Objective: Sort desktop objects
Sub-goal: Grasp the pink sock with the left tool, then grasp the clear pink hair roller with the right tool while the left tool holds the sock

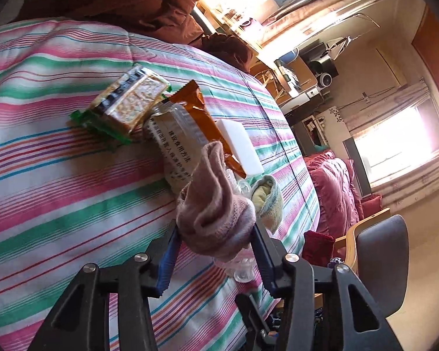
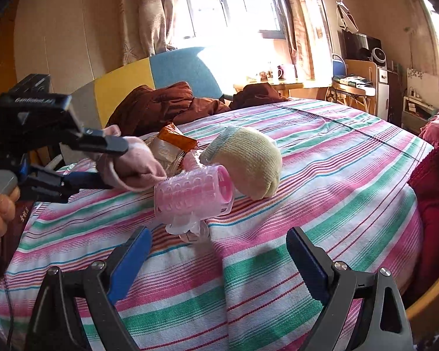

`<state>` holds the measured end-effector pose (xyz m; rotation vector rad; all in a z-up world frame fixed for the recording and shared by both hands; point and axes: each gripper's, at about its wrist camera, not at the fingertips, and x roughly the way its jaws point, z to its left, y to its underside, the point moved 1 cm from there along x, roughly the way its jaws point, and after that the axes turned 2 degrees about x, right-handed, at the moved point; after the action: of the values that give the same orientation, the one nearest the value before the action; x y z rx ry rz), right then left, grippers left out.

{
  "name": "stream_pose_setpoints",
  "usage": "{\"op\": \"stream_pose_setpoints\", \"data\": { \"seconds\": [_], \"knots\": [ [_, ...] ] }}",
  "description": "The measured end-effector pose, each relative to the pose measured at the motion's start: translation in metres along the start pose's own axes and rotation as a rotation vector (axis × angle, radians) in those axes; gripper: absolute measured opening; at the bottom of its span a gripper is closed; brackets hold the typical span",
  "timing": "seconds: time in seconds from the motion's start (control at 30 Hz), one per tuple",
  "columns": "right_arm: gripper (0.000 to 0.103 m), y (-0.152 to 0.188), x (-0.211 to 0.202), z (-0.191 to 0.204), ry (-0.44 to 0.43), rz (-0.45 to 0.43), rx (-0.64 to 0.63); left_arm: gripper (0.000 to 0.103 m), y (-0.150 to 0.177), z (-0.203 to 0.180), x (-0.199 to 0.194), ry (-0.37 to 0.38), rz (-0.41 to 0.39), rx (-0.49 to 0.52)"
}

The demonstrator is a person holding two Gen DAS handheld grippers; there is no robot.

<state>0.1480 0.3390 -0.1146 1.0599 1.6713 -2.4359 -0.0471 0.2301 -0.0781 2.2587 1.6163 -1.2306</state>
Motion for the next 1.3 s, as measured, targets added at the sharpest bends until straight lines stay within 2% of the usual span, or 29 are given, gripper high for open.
{"op": "stream_pose_setpoints", "data": {
  "seconds": [0.07, 0.23, 0.37, 0.43, 0.6, 0.67, 0.7, 0.73, 0.87, 1.03, 1.13, 1.3],
  "knots": [
    [0.094, -0.002, 0.0, 0.008, -0.017, 0.002, -0.033, 0.048, 0.009, 0.009, -0.01, -0.002, -0.011, -0.011],
    [0.094, -0.009, 0.01, 0.031, 0.048, -0.008, -0.171, 0.048, 0.031, 0.035, -0.037, -0.025, -0.036, -0.044],
    [0.094, -0.02, 0.022, 0.028, 0.068, 0.032, -0.126, 0.048, 0.051, 0.05, -0.051, -0.068, -0.044, -0.042],
    [0.097, -0.027, 0.024, 0.024, 0.063, 0.036, -0.081, 0.048, 0.061, 0.055, -0.059, -0.085, -0.051, -0.036],
    [0.098, -0.038, 0.045, 0.019, 0.057, 0.117, 0.037, 0.048, 0.083, 0.059, -0.07, -0.142, -0.068, 0.025],
    [0.089, -0.037, 0.047, 0.018, 0.07, 0.126, 0.049, 0.048, 0.089, 0.061, -0.072, -0.152, -0.076, 0.038],
    [0.074, -0.037, 0.048, 0.017, 0.076, 0.13, 0.054, 0.048, 0.091, 0.061, -0.072, -0.153, -0.079, 0.045],
    [0.065, -0.036, 0.048, 0.016, 0.082, 0.133, 0.059, 0.048, 0.093, 0.062, -0.073, -0.156, -0.082, 0.053],
    [0.065, -0.03, 0.035, 0.024, 0.047, 0.135, 0.0, 0.048, 0.1, 0.06, -0.079, -0.181, -0.104, 0.095],
    [0.065, -0.017, 0.008, 0.047, -0.092, 0.146, -0.104, 0.048, 0.107, 0.064, -0.086, -0.187, -0.123, 0.103],
    [0.065, -0.009, -0.007, 0.067, -0.144, 0.144, -0.199, 0.048, 0.111, 0.067, -0.09, -0.193, -0.128, 0.108],
    [0.065, 0.001, -0.016, 0.094, -0.158, 0.144, -0.291, 0.048, 0.117, 0.071, -0.095, -0.19, -0.136, 0.114]
  ]
}}
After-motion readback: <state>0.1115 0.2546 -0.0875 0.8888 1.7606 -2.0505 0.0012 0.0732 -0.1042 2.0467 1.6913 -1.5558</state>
